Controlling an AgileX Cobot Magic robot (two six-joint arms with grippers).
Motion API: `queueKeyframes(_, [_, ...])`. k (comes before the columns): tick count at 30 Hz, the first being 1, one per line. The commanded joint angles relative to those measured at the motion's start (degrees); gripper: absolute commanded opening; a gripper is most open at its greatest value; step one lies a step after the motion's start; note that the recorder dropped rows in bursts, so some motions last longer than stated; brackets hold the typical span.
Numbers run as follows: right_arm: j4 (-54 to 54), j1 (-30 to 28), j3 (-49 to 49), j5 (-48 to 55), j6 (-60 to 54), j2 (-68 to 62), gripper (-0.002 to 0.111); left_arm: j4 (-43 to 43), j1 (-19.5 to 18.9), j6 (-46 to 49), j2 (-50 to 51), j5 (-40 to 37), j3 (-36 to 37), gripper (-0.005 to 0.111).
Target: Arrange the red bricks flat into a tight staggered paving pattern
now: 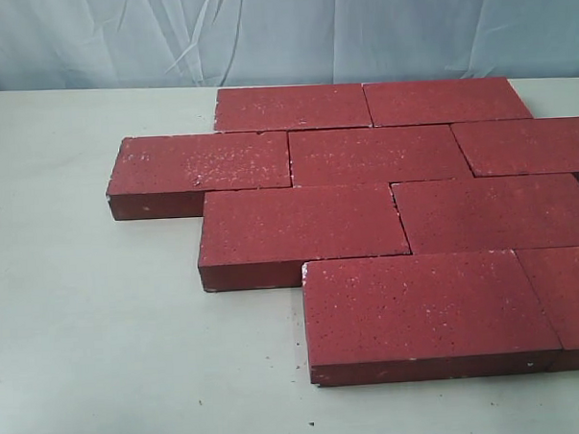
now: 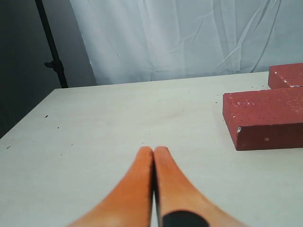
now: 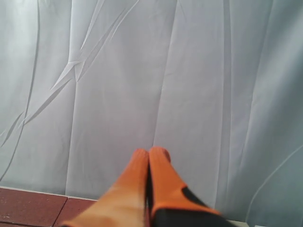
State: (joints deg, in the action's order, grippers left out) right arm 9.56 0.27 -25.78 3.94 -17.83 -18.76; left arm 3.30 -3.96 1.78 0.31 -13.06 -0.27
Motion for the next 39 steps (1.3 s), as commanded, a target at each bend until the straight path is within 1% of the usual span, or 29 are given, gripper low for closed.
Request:
queueKeyframes(1, [0.0,-0.2,0.3,-0.4,0.0,0.2,-0.001,0.2,-0.1,-0.3,-0.3,0.2,0.3,0.0])
queueKeyframes(6, [-0.9,-0.2,0.3,0.2,1.1,0.2,-0.001,0.2,-0.1,-0.3,-0.3,0.3,0.3,0.0])
queueKeyframes(9, [-9.6,-0.2,0.3,1.8,13.1,0.2,-0.001,0.2,-0.1,-0.3,-0.3,0.3,0.3,0.0])
queueKeyframes(10, [-10.3,-0.2,0.5,2.9,13.9,0.2,-0.001,0.2,-0.1,-0.3,-0.3,0.3,0.3,0.0])
queueKeyframes(18, [-10.3,-0.3,6.2,3.7,13.9,2.6,-0.001,0.2,-0.1,-0.3,-0.3,0.3,0.3,0.0])
queueKeyframes(31, [-9.9,-0.3,21.5,3.7,14.9,14.9,-0.001,0.2,-0.1,-0.3,-0.3,0.3,0.3,0.0])
queueKeyframes(39, [-8.8,-0.3,25.8,5.1,15.6,18.8,-0.001,0.2,-0.1,-0.3,-0.3,0.3,0.3,0.0])
